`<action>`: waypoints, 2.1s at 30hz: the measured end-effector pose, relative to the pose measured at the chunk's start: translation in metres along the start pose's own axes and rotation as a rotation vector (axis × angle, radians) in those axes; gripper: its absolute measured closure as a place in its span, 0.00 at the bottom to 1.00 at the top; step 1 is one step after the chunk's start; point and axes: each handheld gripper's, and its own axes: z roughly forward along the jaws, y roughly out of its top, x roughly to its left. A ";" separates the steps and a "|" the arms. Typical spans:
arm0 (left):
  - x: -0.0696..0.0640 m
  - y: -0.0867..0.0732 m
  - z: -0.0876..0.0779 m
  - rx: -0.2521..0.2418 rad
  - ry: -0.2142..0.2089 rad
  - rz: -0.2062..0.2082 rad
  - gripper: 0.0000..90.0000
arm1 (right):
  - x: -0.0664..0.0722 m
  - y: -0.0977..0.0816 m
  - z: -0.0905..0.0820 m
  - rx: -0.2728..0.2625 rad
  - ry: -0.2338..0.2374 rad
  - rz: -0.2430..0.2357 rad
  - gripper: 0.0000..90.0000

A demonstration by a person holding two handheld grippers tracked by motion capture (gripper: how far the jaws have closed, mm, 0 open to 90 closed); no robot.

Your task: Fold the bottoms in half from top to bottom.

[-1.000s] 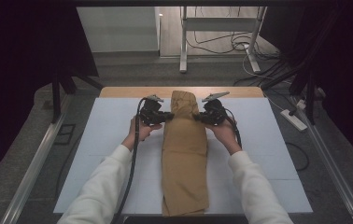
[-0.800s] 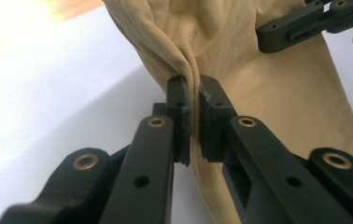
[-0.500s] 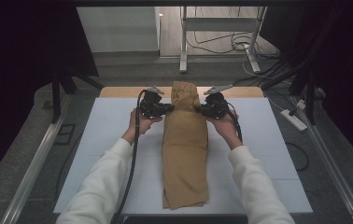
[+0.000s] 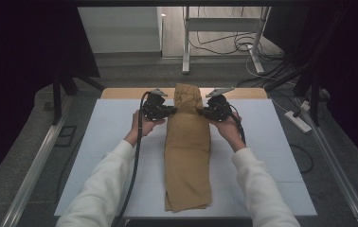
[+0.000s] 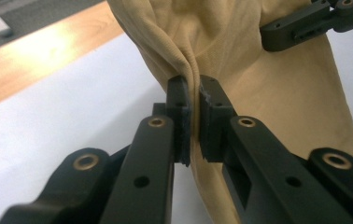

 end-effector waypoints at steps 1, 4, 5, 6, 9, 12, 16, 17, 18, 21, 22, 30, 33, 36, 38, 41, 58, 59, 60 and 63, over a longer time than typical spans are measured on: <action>0.000 0.003 -0.002 -0.010 0.002 -0.003 0.93 | -0.001 0.002 -0.001 -0.005 -0.001 0.000 0.92; 0.000 0.006 -0.004 -0.018 0.005 0.005 0.93 | -0.002 0.006 -0.005 -0.032 -0.013 -0.003 0.92; -0.001 0.005 -0.004 -0.012 0.004 0.011 0.92 | -0.002 0.006 -0.005 -0.029 -0.015 -0.010 0.91; -0.001 0.004 -0.003 -0.006 0.000 0.011 0.92 | -0.001 0.005 -0.004 -0.021 -0.018 -0.019 0.92; 0.000 -0.003 0.001 -0.003 -0.007 0.000 0.92 | 0.000 0.000 -0.001 -0.012 -0.013 -0.021 0.92; -0.001 -0.010 0.005 0.005 -0.010 0.004 0.92 | 0.001 -0.007 0.003 -0.004 -0.005 -0.014 0.92; -0.001 -0.015 0.006 0.005 -0.014 0.005 0.92 | 0.002 -0.013 0.006 -0.001 -0.001 -0.018 0.92; -0.001 -0.015 0.006 0.005 -0.016 0.006 0.92 | 0.002 -0.014 0.007 -0.003 0.001 -0.017 0.92; -0.002 -0.016 0.006 0.005 -0.017 0.007 0.92 | 0.002 -0.015 0.007 -0.003 0.000 -0.016 0.92; -0.004 -0.018 0.006 -0.001 -0.024 0.007 0.92 | 0.003 -0.017 0.006 -0.003 0.003 -0.018 0.92; -0.004 -0.019 0.006 -0.001 -0.025 0.008 0.92 | 0.003 -0.018 0.005 -0.004 0.005 -0.018 0.92; -0.013 -0.026 0.003 -0.002 -0.026 0.023 0.92 | 0.009 -0.024 0.002 -0.009 0.016 -0.019 0.92; -0.015 -0.028 0.000 -0.007 -0.027 0.024 0.92 | 0.011 -0.024 -0.001 -0.012 0.018 -0.022 0.92; -0.018 -0.030 -0.002 -0.016 -0.026 0.028 0.92 | 0.014 -0.024 -0.004 -0.020 0.022 -0.030 0.92; -0.019 -0.031 -0.004 -0.016 -0.028 0.029 0.92 | 0.016 -0.024 -0.006 -0.020 0.023 -0.037 0.92; -0.021 -0.032 -0.005 -0.016 -0.030 0.029 0.92 | 0.018 -0.025 -0.007 -0.023 0.023 -0.039 0.92; -0.033 -0.045 -0.014 -0.028 -0.045 0.032 0.92 | 0.033 -0.036 -0.020 -0.069 0.054 -0.045 0.92; -0.033 -0.046 -0.014 -0.027 -0.046 0.033 0.92 | 0.034 -0.037 -0.020 -0.068 0.055 -0.048 0.92; -0.034 -0.046 -0.014 -0.025 -0.048 0.032 0.92 | 0.035 -0.037 -0.021 -0.066 0.057 -0.047 0.92; -0.035 -0.048 -0.014 -0.024 -0.051 0.032 0.92 | 0.036 -0.039 -0.022 -0.056 0.060 -0.052 0.92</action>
